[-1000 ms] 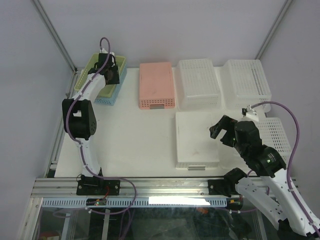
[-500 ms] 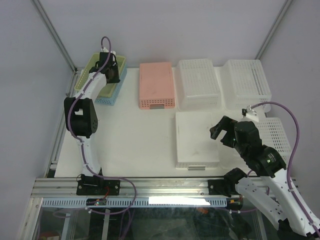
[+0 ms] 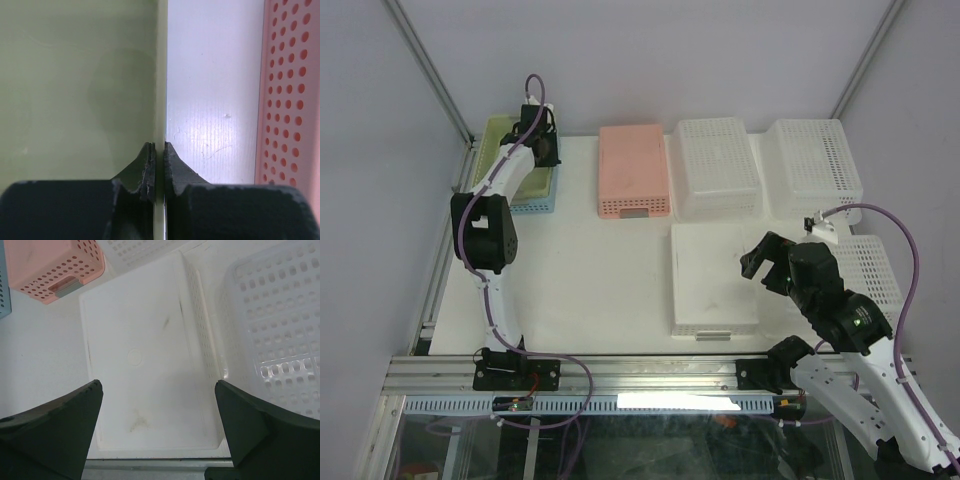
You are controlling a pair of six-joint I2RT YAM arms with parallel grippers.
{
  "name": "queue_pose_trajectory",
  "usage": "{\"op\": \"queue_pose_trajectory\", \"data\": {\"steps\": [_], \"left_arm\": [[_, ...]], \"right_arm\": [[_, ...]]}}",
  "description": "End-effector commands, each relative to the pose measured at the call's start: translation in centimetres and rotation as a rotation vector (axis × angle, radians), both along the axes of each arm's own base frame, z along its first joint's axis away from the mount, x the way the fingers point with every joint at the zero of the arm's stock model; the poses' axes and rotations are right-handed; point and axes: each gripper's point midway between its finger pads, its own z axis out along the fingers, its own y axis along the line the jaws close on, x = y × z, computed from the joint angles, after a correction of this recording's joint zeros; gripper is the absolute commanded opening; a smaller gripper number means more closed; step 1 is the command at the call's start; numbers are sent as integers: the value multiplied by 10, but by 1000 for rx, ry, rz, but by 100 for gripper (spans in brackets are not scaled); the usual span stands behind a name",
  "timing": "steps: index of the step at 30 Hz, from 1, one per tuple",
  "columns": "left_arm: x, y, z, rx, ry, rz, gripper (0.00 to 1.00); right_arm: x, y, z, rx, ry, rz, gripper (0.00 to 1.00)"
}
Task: Turn the large container upside down
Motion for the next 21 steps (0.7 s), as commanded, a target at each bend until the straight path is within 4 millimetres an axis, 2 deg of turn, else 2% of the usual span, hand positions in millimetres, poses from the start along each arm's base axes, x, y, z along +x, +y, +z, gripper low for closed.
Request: {"op": "queue_pose_trajectory", "data": {"steps": [1,7,9,14,18,19,21], "left_arm": [[7,9,68,28,-145,29,0],[-9,26,150,72,-297,90,0],[-16,29,187,72,-370,106,0],[-45,21,249,2,-491,80,0],[-63,14,278,-6,-548,63,0],[-66,14,271,3,-532,64,0],[-72,12,270,-1,-526,58,0]], "right_arm": [[5,-2,15,24,-53,-27,99],[6,-2,15,24,-56,-26,99],[5,-2,14,23,-54,-27,99],[6,-2,15,23,-59,-27,99],[6,-1,15,21,-57,-23,99],[6,-2,15,20,-56,-24,99],[7,-1,15,20,-58,-23,99]]}}
